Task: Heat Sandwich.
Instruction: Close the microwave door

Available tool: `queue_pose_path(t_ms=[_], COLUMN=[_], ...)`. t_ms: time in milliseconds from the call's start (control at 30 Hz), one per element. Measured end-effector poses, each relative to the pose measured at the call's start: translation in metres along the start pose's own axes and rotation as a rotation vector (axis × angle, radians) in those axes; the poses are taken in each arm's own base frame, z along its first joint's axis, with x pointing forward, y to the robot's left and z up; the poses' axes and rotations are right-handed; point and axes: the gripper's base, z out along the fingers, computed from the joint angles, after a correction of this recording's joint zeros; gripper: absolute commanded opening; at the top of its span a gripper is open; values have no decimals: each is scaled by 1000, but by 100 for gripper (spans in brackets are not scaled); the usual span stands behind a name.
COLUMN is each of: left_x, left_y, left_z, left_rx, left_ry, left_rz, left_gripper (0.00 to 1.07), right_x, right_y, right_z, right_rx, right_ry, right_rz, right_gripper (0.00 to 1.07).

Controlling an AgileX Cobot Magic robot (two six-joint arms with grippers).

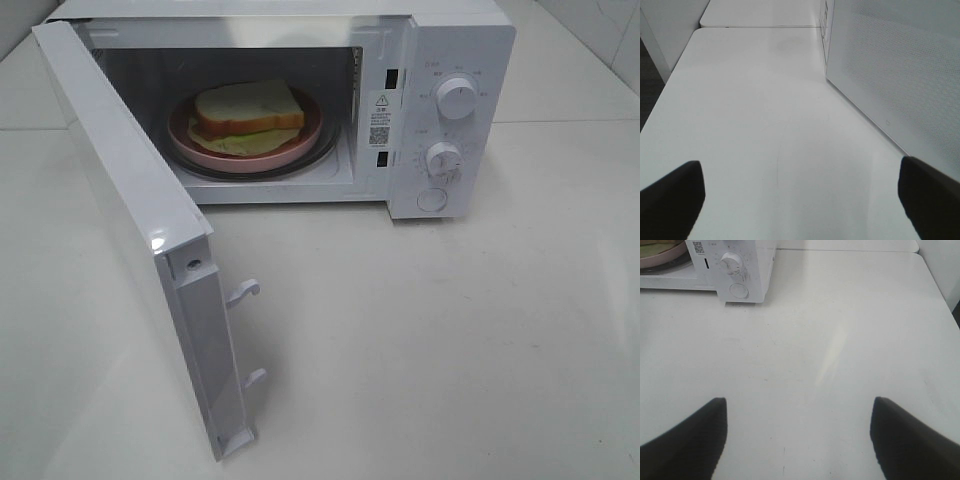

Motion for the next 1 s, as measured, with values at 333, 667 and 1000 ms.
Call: queue_pose_path(t_ms=[333,667,1000], left_x=[0,0,0], left_y=[0,0,0], left_z=[0,0,0], left_rx=[0,0,-4], left_ry=[0,0,0], left_rz=[0,0,1], left_gripper=[101,101,101], right_x=[0,0,0], right_y=[0,0,0], right_z=[0,0,0], right_rx=[0,0,0], right_ry=[0,0,0], right_rz=[0,0,0], right_gripper=[76,76,76])
